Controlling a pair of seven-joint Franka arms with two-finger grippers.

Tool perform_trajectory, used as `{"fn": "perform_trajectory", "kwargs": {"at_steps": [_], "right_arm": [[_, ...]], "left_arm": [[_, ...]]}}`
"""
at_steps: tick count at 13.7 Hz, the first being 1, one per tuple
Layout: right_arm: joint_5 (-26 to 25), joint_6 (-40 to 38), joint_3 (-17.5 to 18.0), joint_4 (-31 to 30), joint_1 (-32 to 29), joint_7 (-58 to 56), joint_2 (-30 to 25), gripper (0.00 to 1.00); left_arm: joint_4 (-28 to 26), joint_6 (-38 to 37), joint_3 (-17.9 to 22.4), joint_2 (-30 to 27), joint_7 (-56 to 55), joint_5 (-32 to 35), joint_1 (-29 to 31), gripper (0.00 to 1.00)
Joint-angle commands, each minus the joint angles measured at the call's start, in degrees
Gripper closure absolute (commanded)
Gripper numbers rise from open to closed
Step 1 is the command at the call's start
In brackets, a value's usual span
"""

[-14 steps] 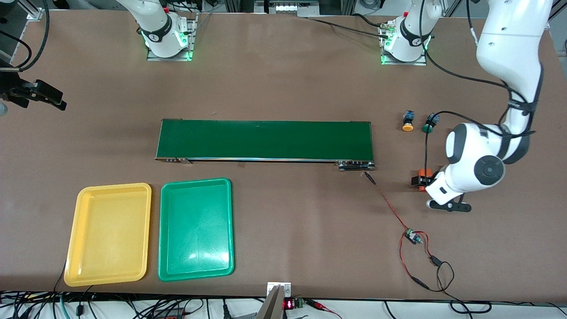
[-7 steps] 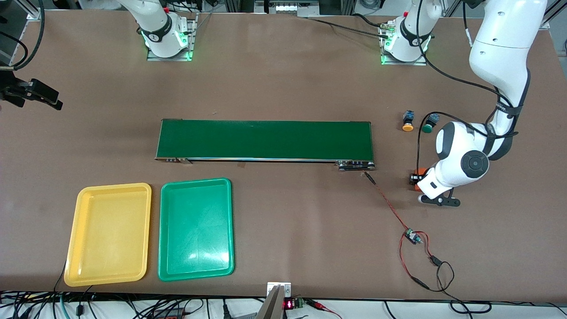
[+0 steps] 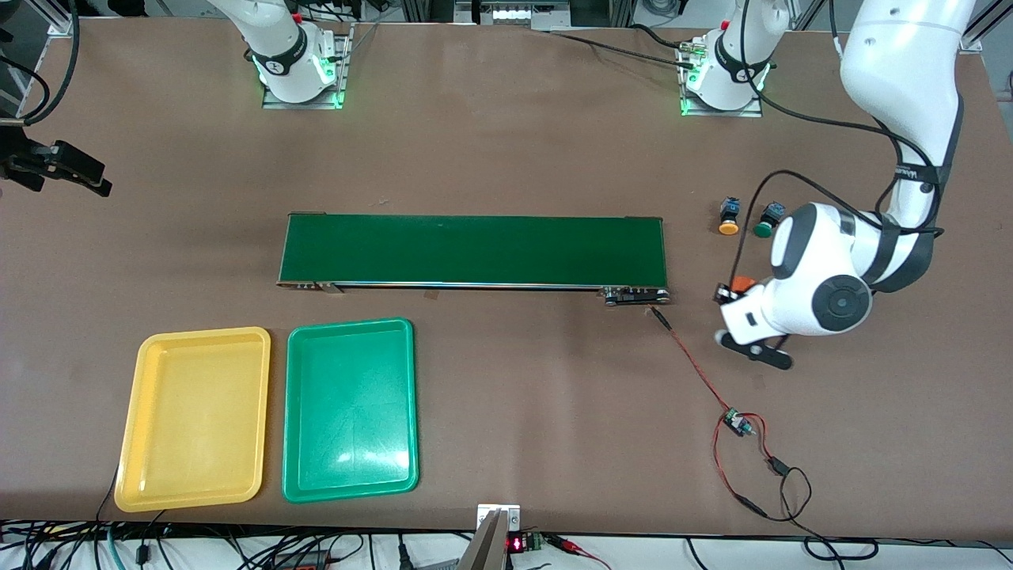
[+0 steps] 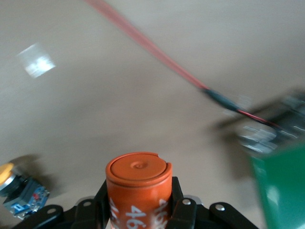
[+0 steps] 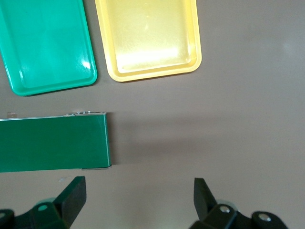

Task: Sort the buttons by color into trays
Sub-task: 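Grasp the orange cylinder with the left gripper and lift it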

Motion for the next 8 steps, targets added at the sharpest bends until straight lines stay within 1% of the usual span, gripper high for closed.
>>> {"fn": "perform_trajectory", "kwargs": {"at_steps": [1,3,4,5,6,8], "right_arm": [[1.03,-1.08,0.24,1.02,-0.11,-0.82,0.12,0.0],[1.03,-1.08,0.42,1.02,0.07,-0.82,0.12,0.0],[1.03,-1.08,0.42,1.02,-0.02,-0.73,0.21,0.0],[1.03,-1.08,0.42,0.94,-0.1,-0.73,0.29,0.0],[1.03,-1.08,0.42,0.94,-0.28,-0.73,0.29,0.0],[1.03,-1.08,0.42,0.94,-0.37,-0.56,0.38,0.0]], "left_arm": [[1.87,-4.37,-4.15,-1.05,8.92,0.88,0.27,0.89],[0.99,-4.91,-8.63,-1.32,15.51,0.97,0.26,0.9],[-0.49,-5.08,-10.39,-1.58,18.41,0.97,0.61,0.9],[-1.99,-4.91,-11.89,-1.67,21.66,1.06,0.62,0.9],[-3.4,-4.48,-12.34,-1.76,23.61,1.14,0.09,0.9],[-6.12,-2.47,-14.97,-2.02,24.06,1.84,-0.79,0.91]]}}
